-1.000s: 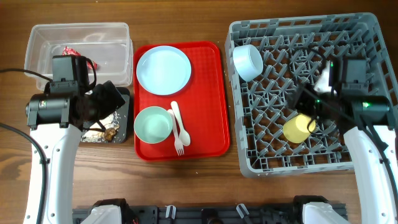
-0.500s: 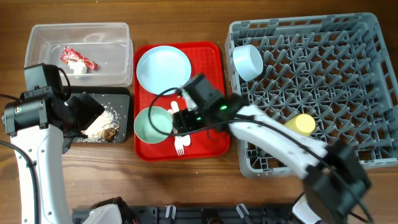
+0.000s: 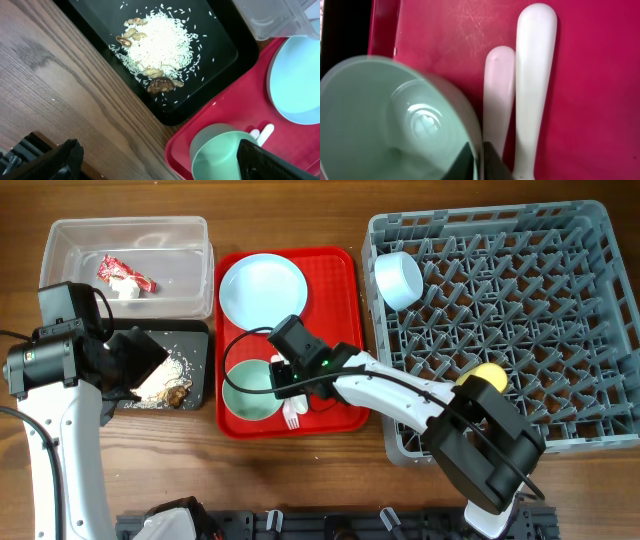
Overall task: Sort waste into correct bins and load items into the dishwasher rack
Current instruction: 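Grasp the green bowl on the red tray with the right gripper, then place the green bowl at the rack's top-right corner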
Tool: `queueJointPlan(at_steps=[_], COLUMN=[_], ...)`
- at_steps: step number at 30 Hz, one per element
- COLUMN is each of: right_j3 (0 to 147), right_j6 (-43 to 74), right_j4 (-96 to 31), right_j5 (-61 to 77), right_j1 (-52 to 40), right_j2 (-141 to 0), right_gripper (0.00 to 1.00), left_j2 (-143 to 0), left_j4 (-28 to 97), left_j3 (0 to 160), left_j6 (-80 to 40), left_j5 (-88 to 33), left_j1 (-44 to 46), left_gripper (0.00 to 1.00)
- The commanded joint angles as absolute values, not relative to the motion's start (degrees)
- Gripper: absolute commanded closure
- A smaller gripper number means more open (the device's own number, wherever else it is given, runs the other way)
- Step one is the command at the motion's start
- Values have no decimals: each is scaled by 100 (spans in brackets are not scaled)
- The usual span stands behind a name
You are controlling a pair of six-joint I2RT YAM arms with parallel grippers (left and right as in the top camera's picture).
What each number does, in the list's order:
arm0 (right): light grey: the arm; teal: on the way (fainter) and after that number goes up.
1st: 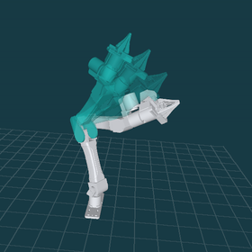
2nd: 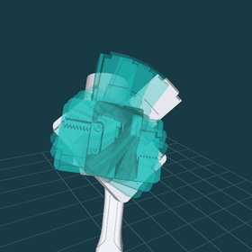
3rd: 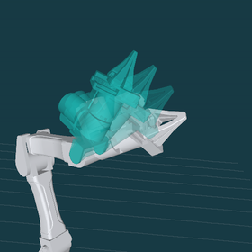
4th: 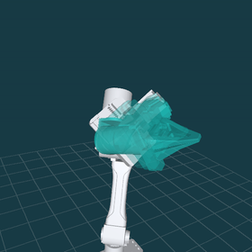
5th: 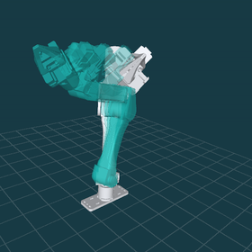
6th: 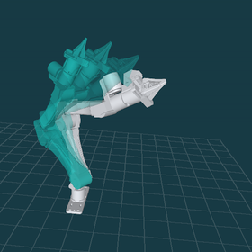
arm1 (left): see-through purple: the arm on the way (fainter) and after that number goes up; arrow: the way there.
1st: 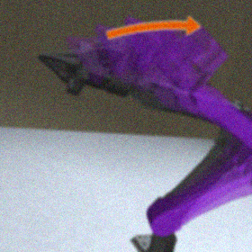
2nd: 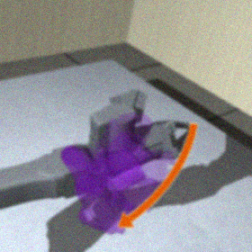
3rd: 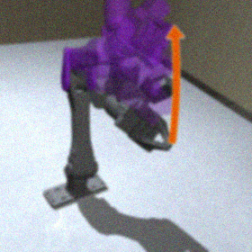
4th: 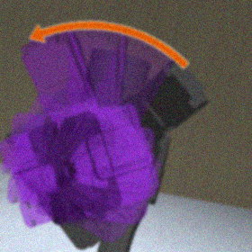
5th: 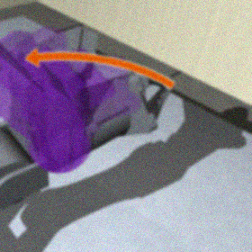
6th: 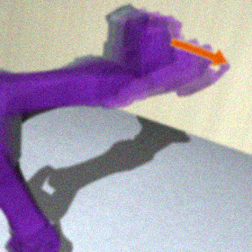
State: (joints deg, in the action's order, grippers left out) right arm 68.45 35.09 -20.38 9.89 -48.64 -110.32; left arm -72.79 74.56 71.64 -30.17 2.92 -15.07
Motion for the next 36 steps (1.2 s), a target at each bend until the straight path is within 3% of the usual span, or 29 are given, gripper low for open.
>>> queueJointPlan(at_steps=[1, 9, 12, 14, 18, 24, 29, 33, 36], right_j3=[6917, 6917, 6917, 6917, 6917, 6952, 7741, 8995, 9386], right_j6=[3588, 2169, 1175, 989, -325, -1466, -1330, -1959, -1844], right_j4=[-2204, -2978, -2982, -2825, -1772, -1428, -2274, -3205, -3494], right_j5=[683, -58, -1146, -2613, -3916, -3675, -2056, -1837, -2462], right_j1=[-4633, -3391, -3087, -2886, -2322, -1291, -801, -395, -287], right_j2=[-10851, -8683, -8020, -7850, -7861, -7905, -8114, -8847, -9334], right_gripper=[96, 95, 95, 96, 96, 96, 96, 96, 96], left_j2=[-7234, -7234, -7234, -7234, -7234, -7234, -7234, -7234, -7234], left_j4=[7422, 7415, 7389, 7345, 7284, 7216, 7218, 7223, 7223], left_j3=[7192, 7192, 7192, 7192, 7190, 7190, 7190, 7190, 7192], left_j6=[-3089, -3089, -3089, -3089, -3089, -3089, -3089, -3087, -3087], left_j5=[244, 244, 244, 244, 244, 244, 244, 244, 244], left_j1=[-1540, -1540, -1540, -1540, -1540, -1540, -1540, -1540, -1540], left_gripper=[0, 0, 0, 0, 0, 0, 0, 0, 0])
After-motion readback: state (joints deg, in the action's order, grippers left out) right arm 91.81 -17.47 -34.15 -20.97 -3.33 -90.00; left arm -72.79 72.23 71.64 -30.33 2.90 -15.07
